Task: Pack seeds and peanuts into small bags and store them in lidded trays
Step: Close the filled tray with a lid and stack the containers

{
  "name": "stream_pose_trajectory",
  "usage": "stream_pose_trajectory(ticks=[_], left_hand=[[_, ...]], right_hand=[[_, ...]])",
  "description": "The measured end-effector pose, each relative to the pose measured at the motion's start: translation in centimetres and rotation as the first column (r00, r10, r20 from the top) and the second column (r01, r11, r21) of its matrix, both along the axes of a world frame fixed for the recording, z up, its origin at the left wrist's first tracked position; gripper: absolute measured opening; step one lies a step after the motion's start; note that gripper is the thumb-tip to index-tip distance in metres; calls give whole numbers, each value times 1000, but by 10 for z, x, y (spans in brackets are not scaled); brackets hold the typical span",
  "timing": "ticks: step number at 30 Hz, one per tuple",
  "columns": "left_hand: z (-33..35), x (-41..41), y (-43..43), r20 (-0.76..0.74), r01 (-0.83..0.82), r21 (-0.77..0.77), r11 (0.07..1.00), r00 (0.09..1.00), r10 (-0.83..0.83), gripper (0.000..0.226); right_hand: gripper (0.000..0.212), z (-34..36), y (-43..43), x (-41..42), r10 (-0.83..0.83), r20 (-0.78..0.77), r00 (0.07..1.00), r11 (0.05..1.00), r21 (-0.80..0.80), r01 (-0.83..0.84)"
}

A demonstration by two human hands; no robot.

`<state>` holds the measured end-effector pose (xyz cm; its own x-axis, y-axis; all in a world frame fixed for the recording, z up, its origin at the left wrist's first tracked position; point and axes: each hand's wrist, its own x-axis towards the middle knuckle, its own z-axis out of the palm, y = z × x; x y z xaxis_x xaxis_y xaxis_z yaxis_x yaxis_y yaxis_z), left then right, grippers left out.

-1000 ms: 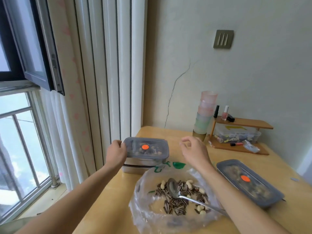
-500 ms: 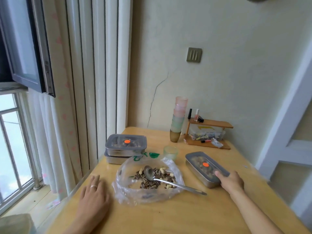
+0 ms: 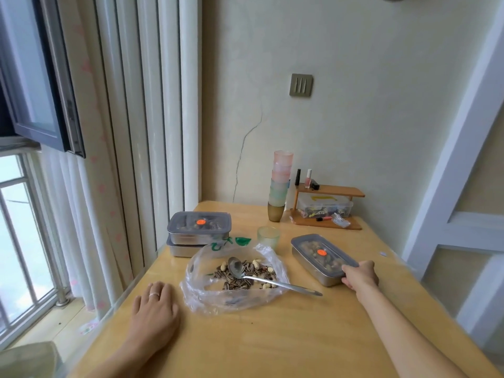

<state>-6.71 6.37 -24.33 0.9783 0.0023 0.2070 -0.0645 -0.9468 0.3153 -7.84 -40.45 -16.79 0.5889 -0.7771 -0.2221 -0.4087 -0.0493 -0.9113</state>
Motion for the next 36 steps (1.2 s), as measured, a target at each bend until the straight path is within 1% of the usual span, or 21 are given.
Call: stream_pose_trajectory(ticks=[2,4,6,8,9,10,11,13,14,15,17,18,20,21,23,26,28,31,33,34,36], left_hand=[[6,14,3,-7,-53,-97,994,999,52,28],[18,33,7,7,-128,-270,954,991,135,32],[35,58,11,-2,-160,-484,860,983,182,35],[55,82,10,-8,-152,-612,776,982,186,45],[65,93,9,-2,-140,-643,753,983,181,51],[76,100,6,4,-128,-670,731,984,176,55],[84,108,3,9,-114,-697,708,986,167,56],[97,119,-6,-38,-120,-753,647,989,140,50],[102,126,-9,-83,-158,-771,617,985,149,46],[103,133,-12,-122,-199,-784,588,978,169,42],[104,144,-17,-165,-261,-780,568,962,216,34],[104,147,-18,-169,-277,-777,566,957,237,30],[102,153,-17,-173,-295,-786,543,949,264,24],[101,156,-16,-174,-296,-800,521,947,271,22],[99,156,-13,-190,-305,-833,461,941,279,20],[94,152,-8,-207,-309,-872,380,936,285,17],[95,147,-4,-201,-303,-891,338,931,305,14],[96,138,-2,-216,-315,-913,259,912,349,11],[101,131,-3,-222,-314,-926,208,901,372,11],[104,129,-5,-206,-296,-935,197,903,378,12],[114,122,-13,-135,-225,-949,221,922,363,14]], right_hand=[[44,7,8,5,-51,-61,997,997,-59,48],[50,13,17,9,-77,-83,994,995,-61,72],[56,14,21,14,-120,-97,988,991,-64,114],[65,11,28,16,-205,-82,975,977,-81,198],[69,10,33,19,-249,-64,966,959,-156,237],[70,9,38,19,-277,-27,961,927,-270,260],[66,9,45,24,-281,50,958,877,-392,278],[51,14,63,30,-191,241,951,789,-539,295],[43,18,76,33,-100,309,946,764,-585,271],[35,22,90,39,16,350,937,749,-625,221],[24,34,123,52,287,328,900,742,-670,7],[22,41,142,59,425,275,862,731,-666,-148],[21,52,182,75,645,155,748,660,-606,-443],[21,55,201,83,705,114,700,626,-565,-538],[33,56,236,102,736,53,675,601,-511,-615],[43,59,271,124,681,-30,732,632,-481,-608],[45,65,283,133,625,-32,780,683,-463,-566],[47,70,285,134,546,88,833,793,-377,-479],[46,69,278,132,493,159,856,846,-317,-428],[46,69,274,130,482,183,857,859,-294,-420],[39,71,262,125,495,211,843,856,-286,-431]])
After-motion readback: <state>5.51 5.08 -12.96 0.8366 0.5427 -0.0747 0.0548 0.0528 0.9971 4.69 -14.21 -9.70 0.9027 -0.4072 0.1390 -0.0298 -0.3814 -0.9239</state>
